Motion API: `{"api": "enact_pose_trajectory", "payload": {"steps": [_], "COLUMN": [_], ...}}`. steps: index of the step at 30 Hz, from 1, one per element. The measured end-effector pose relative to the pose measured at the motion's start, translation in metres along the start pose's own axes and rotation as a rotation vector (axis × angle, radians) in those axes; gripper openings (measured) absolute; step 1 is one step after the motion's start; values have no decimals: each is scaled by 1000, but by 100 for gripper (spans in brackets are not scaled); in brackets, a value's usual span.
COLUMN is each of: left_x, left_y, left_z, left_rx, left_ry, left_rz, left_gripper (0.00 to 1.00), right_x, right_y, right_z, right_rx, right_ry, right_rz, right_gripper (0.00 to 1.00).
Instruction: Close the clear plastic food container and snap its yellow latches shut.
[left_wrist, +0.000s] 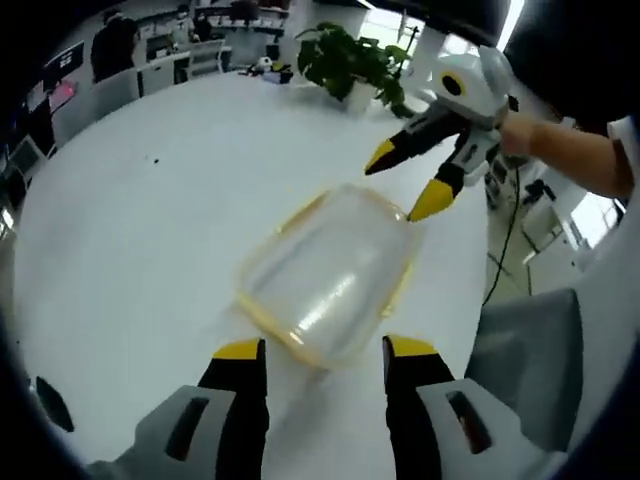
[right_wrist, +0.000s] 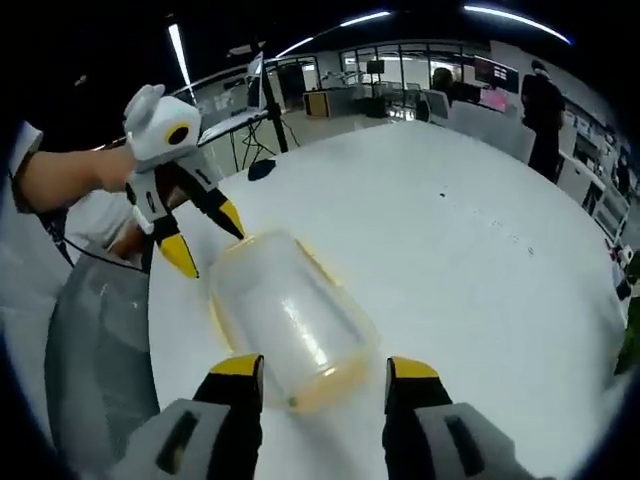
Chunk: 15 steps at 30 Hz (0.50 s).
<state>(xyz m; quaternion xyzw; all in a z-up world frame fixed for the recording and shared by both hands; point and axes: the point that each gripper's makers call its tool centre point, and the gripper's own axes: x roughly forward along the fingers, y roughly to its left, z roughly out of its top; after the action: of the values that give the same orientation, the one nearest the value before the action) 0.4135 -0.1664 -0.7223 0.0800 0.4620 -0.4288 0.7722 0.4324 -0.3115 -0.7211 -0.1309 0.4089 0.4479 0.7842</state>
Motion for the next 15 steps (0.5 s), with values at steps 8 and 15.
{"api": "enact_pose_trajectory", "payload": {"steps": [8, 15], "left_x": [4, 11], "left_y": [5, 9], "left_z": [4, 9], "left_rx": [-97, -212], "left_ry": [-30, -49], "left_rz": [44, 74], "left_gripper": [42, 42], "right_x": [5, 8], "right_y": [11, 3], "right_z": [-2, -3], "right_rx": [99, 195], "right_ry": [-6, -10], "right_rz": [21, -24], "right_gripper": [43, 41]}}
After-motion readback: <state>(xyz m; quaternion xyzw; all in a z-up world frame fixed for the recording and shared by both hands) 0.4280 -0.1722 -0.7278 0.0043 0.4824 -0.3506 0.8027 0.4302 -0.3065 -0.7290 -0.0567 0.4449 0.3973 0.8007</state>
